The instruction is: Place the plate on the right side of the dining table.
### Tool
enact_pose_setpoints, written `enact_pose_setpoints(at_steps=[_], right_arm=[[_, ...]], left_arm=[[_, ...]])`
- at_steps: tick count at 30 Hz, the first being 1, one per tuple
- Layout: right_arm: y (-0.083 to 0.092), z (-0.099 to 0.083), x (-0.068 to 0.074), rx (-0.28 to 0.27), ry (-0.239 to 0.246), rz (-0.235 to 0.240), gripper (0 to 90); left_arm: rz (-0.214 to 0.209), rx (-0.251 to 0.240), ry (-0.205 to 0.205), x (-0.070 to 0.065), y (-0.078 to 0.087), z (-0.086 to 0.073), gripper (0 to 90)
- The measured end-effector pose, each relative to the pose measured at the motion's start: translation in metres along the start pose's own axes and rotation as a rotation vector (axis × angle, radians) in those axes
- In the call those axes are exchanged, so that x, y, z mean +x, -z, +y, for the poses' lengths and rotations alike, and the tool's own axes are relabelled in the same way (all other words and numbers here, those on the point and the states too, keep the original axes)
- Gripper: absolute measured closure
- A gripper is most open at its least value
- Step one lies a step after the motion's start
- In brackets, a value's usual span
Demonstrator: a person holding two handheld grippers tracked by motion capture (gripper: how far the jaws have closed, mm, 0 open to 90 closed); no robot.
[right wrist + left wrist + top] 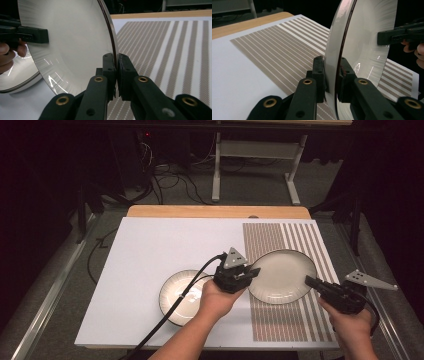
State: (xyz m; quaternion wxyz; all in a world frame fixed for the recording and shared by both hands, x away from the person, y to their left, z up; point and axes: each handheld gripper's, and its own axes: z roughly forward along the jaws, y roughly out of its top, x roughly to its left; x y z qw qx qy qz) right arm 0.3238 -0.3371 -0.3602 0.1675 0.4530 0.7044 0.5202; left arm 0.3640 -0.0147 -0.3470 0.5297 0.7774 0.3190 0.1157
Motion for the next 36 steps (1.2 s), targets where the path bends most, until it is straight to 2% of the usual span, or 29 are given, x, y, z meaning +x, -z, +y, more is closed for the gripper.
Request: enact_pose_setpoints(at_steps=[8, 14, 26, 36], right_arm=[[0.007, -0.007, -0.021, -0.015, -0.049, -0.045, 87.7], [0.010, -0.010, -0.031, -0.012, -0.058, -0.069, 87.7], [0.002, -0.017, -0.041, 0.026, -0.057, -0.121, 87.8], [0.001, -0.022, -0.044, 0.041, -0.059, -0.145, 87.8]], left_arm=[[0.006, 0.041, 0.013, -0.005, -0.030, 0.007, 78.3], [0.006, 0.068, 0.019, -0.006, -0.045, 0.008, 77.5], [0.012, 0.100, 0.073, 0.001, -0.070, -0.004, 75.4], [0.017, 0.115, 0.086, 0.002, -0.080, -0.009, 74.8]])
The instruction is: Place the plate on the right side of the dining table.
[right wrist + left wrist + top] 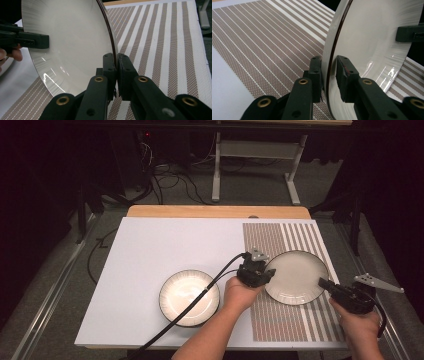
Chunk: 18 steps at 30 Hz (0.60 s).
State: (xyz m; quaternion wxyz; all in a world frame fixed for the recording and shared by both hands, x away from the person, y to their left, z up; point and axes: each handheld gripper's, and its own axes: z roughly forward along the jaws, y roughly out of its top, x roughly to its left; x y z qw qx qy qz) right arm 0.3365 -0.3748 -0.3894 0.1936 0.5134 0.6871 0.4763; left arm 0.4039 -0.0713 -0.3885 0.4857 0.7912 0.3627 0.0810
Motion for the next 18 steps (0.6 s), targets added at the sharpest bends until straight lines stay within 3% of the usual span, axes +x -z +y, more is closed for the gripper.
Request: enact_pose_setpoints(at_steps=[9, 13, 15, 18], right_arm=[[-0.0013, -0.0018, -0.0012, 0.004, 0.000, -0.011, 87.7], [-0.0017, -0.0029, -0.0030, 0.006, -0.010, -0.010, 87.6], [-0.0020, -0.0028, -0.0026, 0.007, -0.010, -0.013, 87.6], [-0.0026, -0.0021, -0.0008, 0.004, 0.003, -0.021, 87.5]], left_arm=[[0.005, 0.005, 0.011, 0.0006, -0.0048, -0.0009, 74.1], [0.017, 0.002, -0.005, 0.0008, -0.0067, 0.0001, 73.4], [0.024, -0.003, 0.006, 0.0000, -0.0077, 0.0003, 71.0], [0.037, -0.006, 0.007, 0.0021, -0.0039, 0.0024, 60.3]])
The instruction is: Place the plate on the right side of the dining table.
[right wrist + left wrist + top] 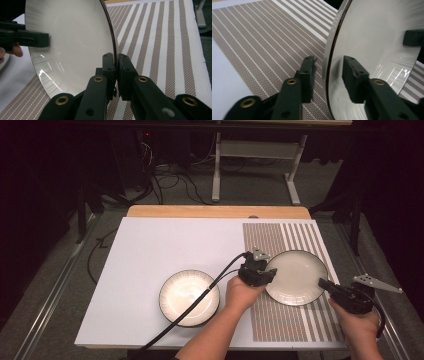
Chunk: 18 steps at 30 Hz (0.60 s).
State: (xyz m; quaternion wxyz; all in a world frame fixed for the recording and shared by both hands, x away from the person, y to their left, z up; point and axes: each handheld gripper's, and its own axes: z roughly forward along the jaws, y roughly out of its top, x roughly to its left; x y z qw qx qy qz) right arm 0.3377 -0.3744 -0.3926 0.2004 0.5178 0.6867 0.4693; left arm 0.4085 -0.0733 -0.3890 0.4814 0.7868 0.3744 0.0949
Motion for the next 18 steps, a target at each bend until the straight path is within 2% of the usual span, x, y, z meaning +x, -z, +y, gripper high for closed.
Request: enact_pose_setpoints(at_steps=[2, 4, 7, 10, 14, 18], right_arm=[[0.000, 0.000, 0.001, 0.000, 0.000, -0.003, 87.4], [0.000, 0.000, 0.000, 0.001, -0.002, -0.006, 87.3], [-0.001, -0.001, 0.000, 0.006, -0.011, -0.008, 87.1], [-0.001, -0.001, 0.000, 0.008, -0.007, -0.013, 87.0], [-0.001, -0.001, 0.000, 0.010, -0.011, -0.018, 86.9], [-0.002, 0.000, 0.001, 0.012, -0.012, -0.028, 86.7]], left_arm=[[0.016, -0.006, -0.026, 0.002, 0.006, 0.001, 55.4], [0.013, -0.028, -0.038, 0.005, 0.013, 0.001, 51.1], [-0.020, -0.066, -0.056, 0.009, 0.025, 0.000, 44.7], [-0.022, -0.076, -0.071, 0.013, 0.037, -0.002, 37.3], [-0.014, -0.100, -0.069, 0.020, 0.055, -0.006, 28.9], [0.013, -0.128, -0.056, 0.024, 0.073, -0.013, 15.7]])
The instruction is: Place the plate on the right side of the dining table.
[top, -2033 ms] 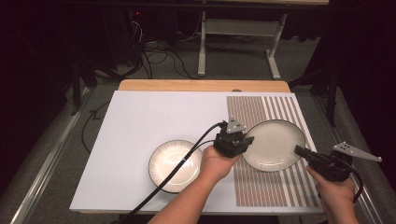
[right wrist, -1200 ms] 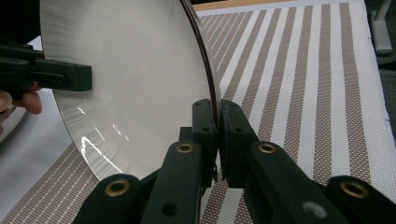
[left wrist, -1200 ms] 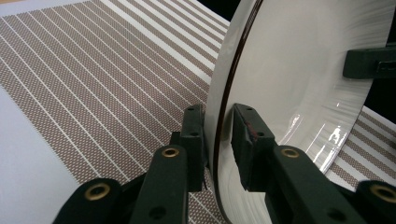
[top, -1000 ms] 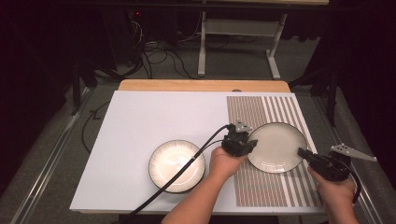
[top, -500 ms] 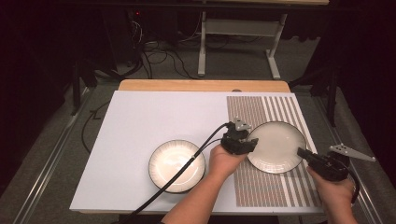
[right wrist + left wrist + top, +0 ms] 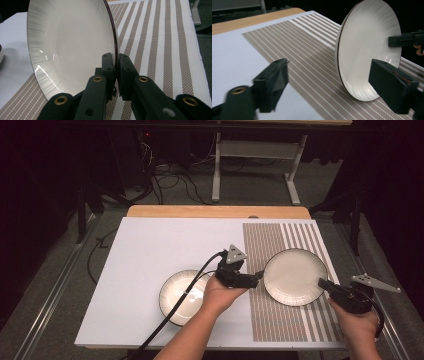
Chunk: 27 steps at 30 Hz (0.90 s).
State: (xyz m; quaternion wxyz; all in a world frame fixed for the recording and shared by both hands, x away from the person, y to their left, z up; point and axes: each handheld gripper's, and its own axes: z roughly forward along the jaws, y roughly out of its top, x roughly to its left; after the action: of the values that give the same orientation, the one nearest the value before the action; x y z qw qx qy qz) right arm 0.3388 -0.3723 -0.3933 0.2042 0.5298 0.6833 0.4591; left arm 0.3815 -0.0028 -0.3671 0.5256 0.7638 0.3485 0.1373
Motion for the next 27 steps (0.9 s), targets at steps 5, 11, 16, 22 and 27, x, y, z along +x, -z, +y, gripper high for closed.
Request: enact_pose_setpoints(at_steps=[5, 11, 16, 22, 27], right_arm=[[-0.001, 0.000, 0.001, 0.000, 0.006, -0.002, 86.6], [-0.002, 0.000, 0.001, 0.005, 0.005, -0.007, 86.3], [-0.003, 0.000, 0.001, 0.009, 0.007, -0.009, 86.0], [-0.003, -0.001, 0.002, 0.015, 0.007, -0.016, 85.4], [-0.004, -0.001, 0.002, 0.018, 0.011, -0.016, 85.3]], left_arm=[[0.062, 0.003, 0.007, 0.008, 0.022, -0.004, 2.4], [0.108, -0.031, 0.015, 0.021, 0.050, -0.010, 0.1], [0.115, -0.052, 0.022, 0.031, 0.073, -0.018, 0.1], [0.144, -0.071, 0.032, 0.044, 0.099, -0.029, 0.1], [0.183, -0.079, 0.037, 0.058, 0.125, -0.041, 0.1]])
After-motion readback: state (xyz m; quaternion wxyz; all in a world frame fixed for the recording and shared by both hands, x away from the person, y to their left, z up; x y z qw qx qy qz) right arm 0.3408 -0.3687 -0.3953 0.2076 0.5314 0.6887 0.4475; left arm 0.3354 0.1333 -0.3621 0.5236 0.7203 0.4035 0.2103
